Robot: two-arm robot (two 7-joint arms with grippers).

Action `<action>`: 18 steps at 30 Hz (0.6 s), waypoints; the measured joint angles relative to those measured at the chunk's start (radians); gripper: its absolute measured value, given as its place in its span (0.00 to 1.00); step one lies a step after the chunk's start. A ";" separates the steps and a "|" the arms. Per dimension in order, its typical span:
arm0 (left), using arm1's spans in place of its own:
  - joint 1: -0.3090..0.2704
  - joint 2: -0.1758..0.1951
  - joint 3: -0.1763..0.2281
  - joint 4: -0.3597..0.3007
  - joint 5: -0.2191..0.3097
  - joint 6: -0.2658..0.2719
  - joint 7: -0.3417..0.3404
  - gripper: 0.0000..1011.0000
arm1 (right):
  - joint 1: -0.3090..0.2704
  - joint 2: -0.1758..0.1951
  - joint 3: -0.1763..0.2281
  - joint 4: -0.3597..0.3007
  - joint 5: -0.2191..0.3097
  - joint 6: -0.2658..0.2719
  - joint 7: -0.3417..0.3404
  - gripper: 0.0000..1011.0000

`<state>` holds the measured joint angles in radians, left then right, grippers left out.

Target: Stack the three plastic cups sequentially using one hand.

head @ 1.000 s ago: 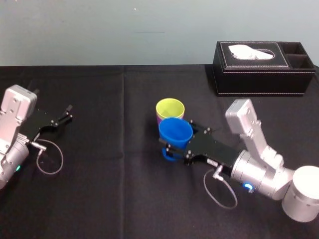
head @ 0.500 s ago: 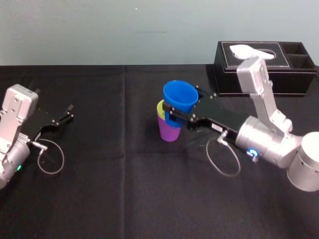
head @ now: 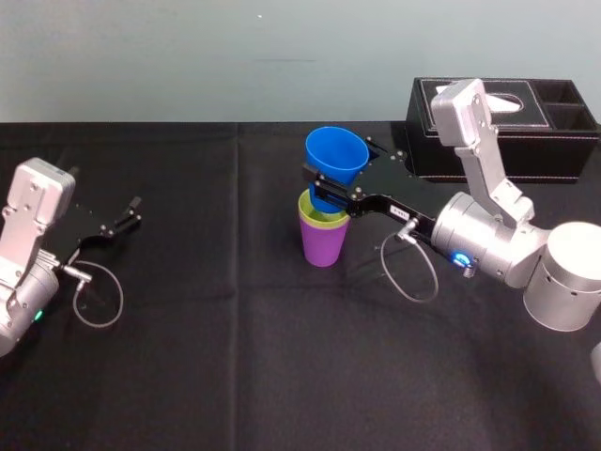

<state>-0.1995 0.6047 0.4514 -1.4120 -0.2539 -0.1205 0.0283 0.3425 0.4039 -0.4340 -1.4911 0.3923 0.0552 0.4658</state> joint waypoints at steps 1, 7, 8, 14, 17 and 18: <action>0.000 0.000 0.000 0.000 0.000 0.000 0.000 1.00 | 0.006 -0.004 -0.003 0.009 -0.003 -0.002 0.000 0.72; 0.000 0.000 0.000 0.000 0.000 0.000 0.000 1.00 | 0.024 -0.016 -0.012 0.041 -0.014 -0.007 0.000 0.72; 0.000 0.000 0.000 0.000 0.000 0.000 0.000 1.00 | 0.025 -0.017 -0.012 0.044 -0.015 -0.008 0.000 0.72; 0.000 0.000 0.000 0.000 0.000 0.000 0.000 1.00 | 0.036 -0.028 -0.020 0.074 -0.025 -0.013 0.001 0.72; 0.000 0.000 0.000 0.000 0.000 0.000 0.000 1.00 | 0.038 -0.031 -0.022 0.083 -0.029 -0.015 0.002 0.72; 0.000 0.000 0.000 0.000 0.000 0.000 0.000 1.00 | 0.039 -0.032 -0.022 0.085 -0.031 -0.015 0.003 0.72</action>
<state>-0.1996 0.6047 0.4514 -1.4120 -0.2539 -0.1205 0.0283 0.3816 0.3724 -0.4562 -1.4057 0.3618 0.0398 0.4688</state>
